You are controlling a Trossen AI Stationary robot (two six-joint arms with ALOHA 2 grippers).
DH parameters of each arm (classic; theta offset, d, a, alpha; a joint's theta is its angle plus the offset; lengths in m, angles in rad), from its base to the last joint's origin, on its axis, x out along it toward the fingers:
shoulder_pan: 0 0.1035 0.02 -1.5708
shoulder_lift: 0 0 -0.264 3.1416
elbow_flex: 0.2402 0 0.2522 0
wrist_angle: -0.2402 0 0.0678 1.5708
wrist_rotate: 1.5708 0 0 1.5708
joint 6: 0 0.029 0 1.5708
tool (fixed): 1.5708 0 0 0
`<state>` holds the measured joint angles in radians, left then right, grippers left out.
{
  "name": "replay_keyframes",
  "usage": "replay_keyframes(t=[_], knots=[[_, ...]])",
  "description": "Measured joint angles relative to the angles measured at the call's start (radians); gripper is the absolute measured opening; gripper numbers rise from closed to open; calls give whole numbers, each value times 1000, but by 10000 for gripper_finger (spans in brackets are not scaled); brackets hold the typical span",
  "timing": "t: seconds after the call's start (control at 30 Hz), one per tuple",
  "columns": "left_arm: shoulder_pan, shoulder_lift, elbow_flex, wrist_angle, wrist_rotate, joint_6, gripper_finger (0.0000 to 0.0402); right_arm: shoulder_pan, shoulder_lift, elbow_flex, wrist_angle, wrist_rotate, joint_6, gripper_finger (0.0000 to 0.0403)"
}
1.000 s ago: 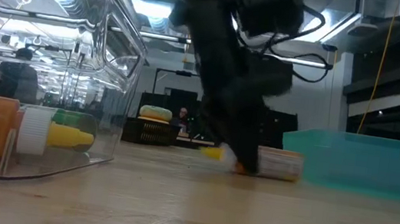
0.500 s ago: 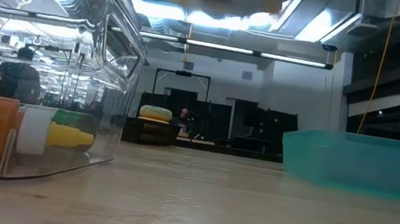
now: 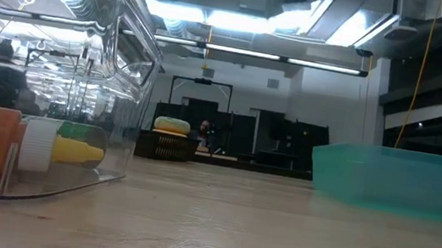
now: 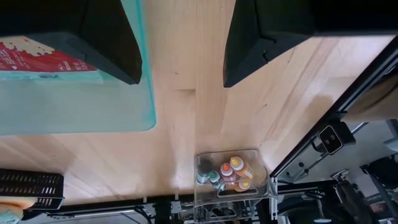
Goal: Pick & Place Food Item
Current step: Put the yellow food coloring bottle into the transparent bin, then return to Home Position
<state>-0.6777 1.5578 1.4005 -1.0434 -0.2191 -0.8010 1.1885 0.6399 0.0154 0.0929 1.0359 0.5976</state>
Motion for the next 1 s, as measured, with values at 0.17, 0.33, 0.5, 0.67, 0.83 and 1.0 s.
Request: replay_keyframes(t=[0.17,0.33,0.5,0.67,0.83,1.0], knots=[[-70,0,-216,114,16,-160,140,0,0,0,0,1,-2,224],[-94,1,-379,203,62,-272,140,0,0,0,-1,12,-5,224],[-95,0,-451,196,38,-348,194,0,0,0,-2,15,-6,224],[-95,-16,-425,198,-53,-338,273,0,0,0,-3,15,-3,224],[-97,-70,-365,202,-213,-278,297,0,0,0,-3,15,-3,224],[-120,-151,-308,267,-559,-85,290,0,0,0,19,24,-11,224]])
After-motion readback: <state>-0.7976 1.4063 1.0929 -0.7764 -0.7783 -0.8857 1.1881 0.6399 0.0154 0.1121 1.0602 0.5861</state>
